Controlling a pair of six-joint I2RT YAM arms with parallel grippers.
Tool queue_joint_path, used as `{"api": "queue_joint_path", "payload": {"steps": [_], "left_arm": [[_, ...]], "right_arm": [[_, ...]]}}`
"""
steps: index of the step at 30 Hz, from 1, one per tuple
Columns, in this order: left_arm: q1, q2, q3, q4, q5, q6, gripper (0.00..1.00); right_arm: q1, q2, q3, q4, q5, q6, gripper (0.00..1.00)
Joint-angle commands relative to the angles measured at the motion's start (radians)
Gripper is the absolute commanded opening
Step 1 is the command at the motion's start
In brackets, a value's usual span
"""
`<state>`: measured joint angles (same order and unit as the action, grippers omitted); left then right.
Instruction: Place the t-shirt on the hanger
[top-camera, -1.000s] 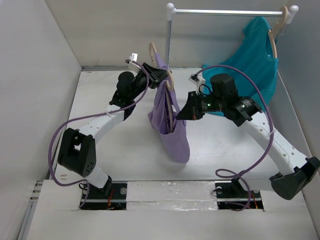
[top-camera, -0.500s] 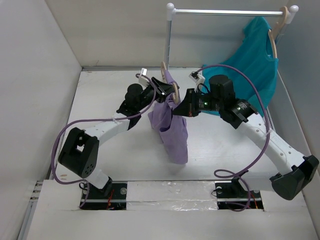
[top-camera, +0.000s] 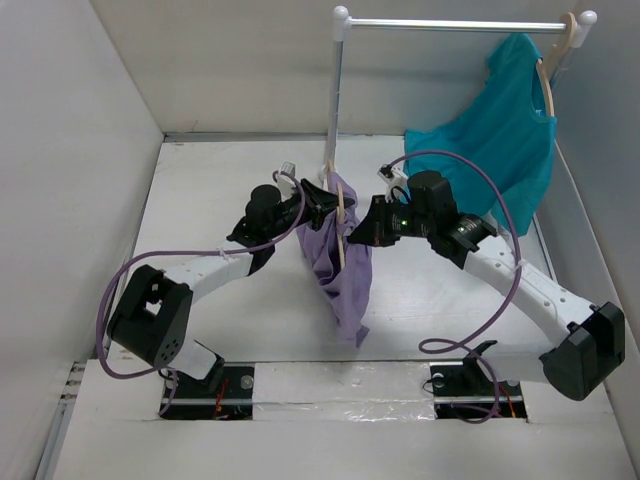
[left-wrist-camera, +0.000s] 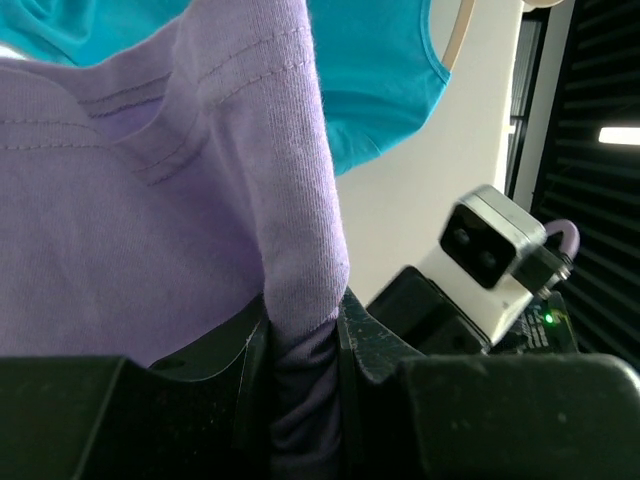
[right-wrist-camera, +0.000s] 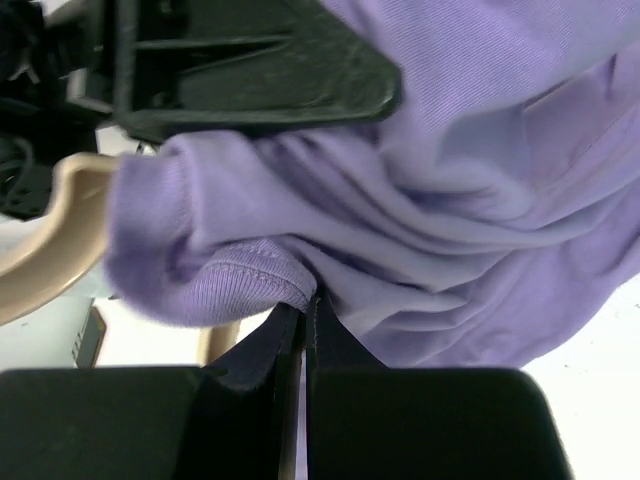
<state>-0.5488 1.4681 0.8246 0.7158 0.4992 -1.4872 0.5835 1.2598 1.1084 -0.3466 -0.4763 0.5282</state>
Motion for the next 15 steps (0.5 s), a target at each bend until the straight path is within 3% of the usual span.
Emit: {"api": "queue_joint_path", "payload": {"steps": [1,2,3,4,5,8,11,15], "left_arm": [[-0.008,-0.068,-0.036,0.069,0.052,-0.057,0.00],[-0.008,-0.071,-0.048,0.083,0.049,-0.070,0.00],[-0.008,-0.074,-0.056,0.094,0.042,-0.080,0.00],[-0.008,-0.072,-0.058,0.091,0.038,-0.079,0.00],[-0.008,-0.072,-0.056,0.088,0.035,-0.077,0.00],[-0.008,-0.066,-0.056,0.106,0.032,-0.096,0.00],[-0.008,-0.061,-0.051,0.106,0.033,-0.107,0.00],[0.003,-0.052,-0.050,0.103,0.021,-0.120,0.00]], "right_arm": [[0.004,0.004,-0.001,0.092,0.036,0.029,0.00],[0.004,-0.002,0.004,0.081,0.035,0.029,0.11],[0.015,-0.014,0.016,0.045,0.036,0.026,0.31],[0.015,-0.025,0.016,0.023,0.039,0.024,0.31],[0.015,-0.049,0.030,0.003,0.042,0.016,0.50],[0.015,-0.082,0.065,-0.118,0.051,-0.008,0.71],[0.024,-0.129,0.087,-0.218,0.076,-0.020,0.79],[0.059,-0.171,0.134,-0.319,0.096,-0.040,0.80]]}}
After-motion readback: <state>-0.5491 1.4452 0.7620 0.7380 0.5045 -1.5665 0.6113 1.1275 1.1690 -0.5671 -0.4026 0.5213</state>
